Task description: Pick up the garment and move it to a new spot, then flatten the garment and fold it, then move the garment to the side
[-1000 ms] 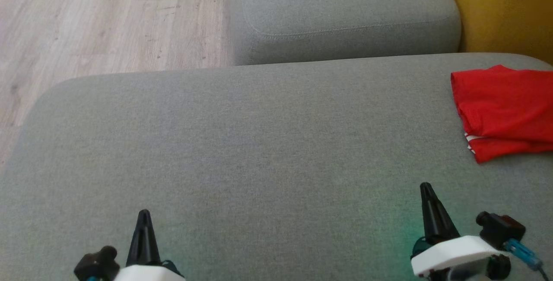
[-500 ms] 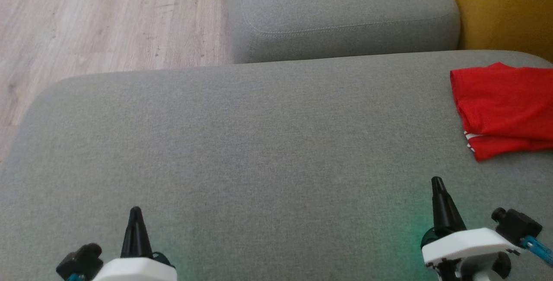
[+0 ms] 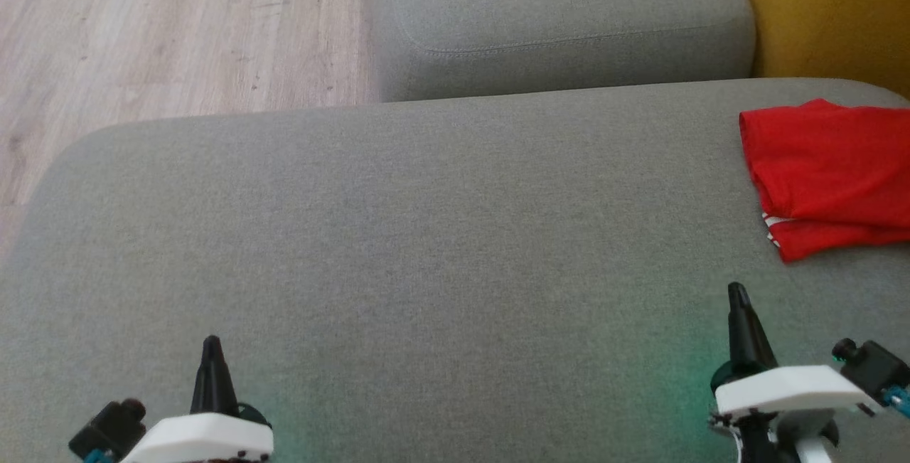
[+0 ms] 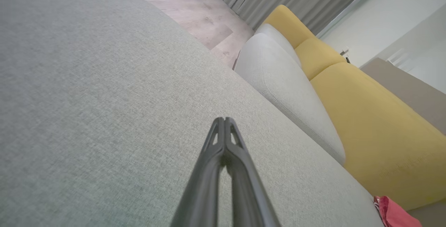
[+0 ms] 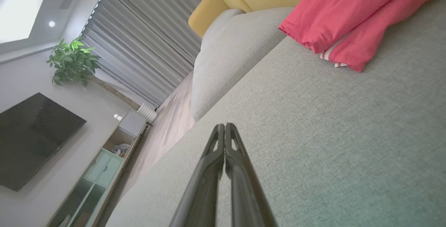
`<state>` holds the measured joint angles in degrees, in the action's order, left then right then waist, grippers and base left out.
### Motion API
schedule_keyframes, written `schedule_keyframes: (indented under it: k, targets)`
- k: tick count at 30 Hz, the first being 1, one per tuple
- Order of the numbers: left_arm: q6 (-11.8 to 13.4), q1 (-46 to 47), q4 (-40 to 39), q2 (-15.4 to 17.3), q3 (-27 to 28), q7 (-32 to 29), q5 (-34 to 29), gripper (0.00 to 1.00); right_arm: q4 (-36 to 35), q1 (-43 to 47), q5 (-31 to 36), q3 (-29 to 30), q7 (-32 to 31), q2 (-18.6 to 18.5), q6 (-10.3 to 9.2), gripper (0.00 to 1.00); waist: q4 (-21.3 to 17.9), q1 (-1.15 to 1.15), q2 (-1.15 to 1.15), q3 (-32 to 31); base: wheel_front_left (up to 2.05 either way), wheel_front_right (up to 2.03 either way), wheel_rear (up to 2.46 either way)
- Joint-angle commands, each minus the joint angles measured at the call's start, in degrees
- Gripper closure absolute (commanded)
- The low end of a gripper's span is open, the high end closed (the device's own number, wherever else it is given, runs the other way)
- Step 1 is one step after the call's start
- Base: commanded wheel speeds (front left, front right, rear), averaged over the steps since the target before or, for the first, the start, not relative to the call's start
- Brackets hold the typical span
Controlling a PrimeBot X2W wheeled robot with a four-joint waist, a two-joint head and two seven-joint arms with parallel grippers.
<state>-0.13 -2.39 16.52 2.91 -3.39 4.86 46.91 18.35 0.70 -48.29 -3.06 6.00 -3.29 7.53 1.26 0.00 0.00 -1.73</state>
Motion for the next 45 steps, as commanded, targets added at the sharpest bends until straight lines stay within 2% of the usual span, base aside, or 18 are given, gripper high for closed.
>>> schedule_keyframes:
  k: [1,45]
  targets:
    - [-0.64,3.23,-1.87,0.01,1.74,-0.40,1.66,1.00,-2.15,-3.10,-1.77,-0.03,-0.37,-0.92,-0.01,1.00,-0.02,0.00,0.00,0.04,0.00,0.00,0.00]
    - [-5.10,6.78,-2.26,-0.02,7.16,-7.66,30.62,1.00,-3.66,-5.50,-30.71,5.18,-7.48,-0.89,-0.03,1.00,-0.85,0.00,0.00,1.28,0.00,0.00,0.00]
